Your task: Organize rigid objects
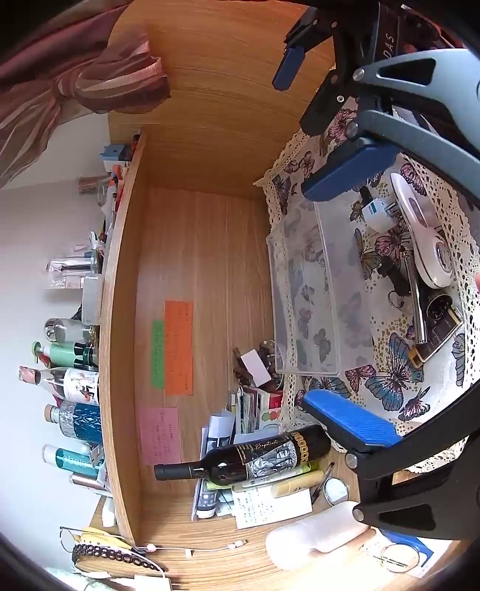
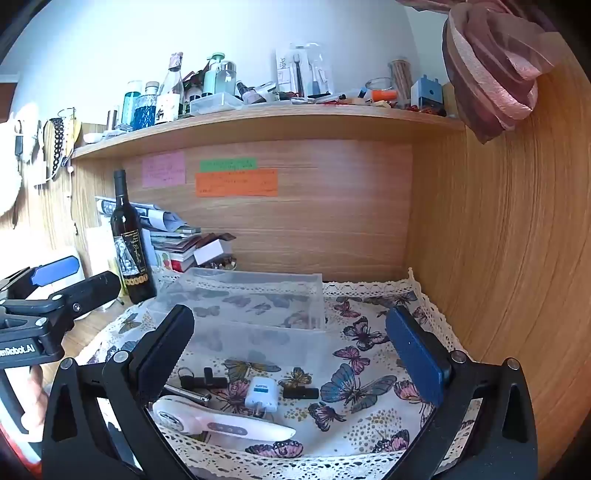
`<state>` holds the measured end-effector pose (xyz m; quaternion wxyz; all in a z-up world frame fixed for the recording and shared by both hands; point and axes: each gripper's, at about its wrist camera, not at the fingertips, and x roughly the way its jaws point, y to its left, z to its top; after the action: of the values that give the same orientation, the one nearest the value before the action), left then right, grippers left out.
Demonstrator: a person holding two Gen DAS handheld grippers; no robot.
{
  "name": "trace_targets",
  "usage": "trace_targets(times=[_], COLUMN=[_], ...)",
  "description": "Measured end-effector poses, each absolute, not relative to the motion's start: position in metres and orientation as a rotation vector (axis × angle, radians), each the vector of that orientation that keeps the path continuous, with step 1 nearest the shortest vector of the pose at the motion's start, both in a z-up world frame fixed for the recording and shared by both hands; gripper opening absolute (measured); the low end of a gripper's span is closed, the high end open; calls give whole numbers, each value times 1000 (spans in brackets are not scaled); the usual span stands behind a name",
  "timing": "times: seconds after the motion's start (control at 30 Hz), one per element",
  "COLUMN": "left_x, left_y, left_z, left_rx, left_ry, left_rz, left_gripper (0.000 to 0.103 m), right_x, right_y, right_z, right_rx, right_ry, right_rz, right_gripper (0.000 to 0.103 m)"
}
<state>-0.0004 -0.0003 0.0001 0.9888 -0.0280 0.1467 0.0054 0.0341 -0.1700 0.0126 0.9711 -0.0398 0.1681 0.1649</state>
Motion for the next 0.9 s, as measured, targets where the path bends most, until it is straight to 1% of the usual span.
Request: trace_targets(times=[0.03, 0.43, 0.9], left_x=[0, 2, 3], left_y=[0, -2, -5], left_z=[0, 8, 3], left_rx=[-53, -61, -52], left_ry=[297, 298, 290], left_rz=[11, -1, 0], left_gripper=[103, 103, 103], right_x=[36, 39, 31], right_y=[-170, -168, -170], right_z=[13, 10, 15], right_rx=[-78, -79, -68], right_ry=[364, 347, 337], right_rz=[333, 333, 343], right_gripper=[103, 103, 103])
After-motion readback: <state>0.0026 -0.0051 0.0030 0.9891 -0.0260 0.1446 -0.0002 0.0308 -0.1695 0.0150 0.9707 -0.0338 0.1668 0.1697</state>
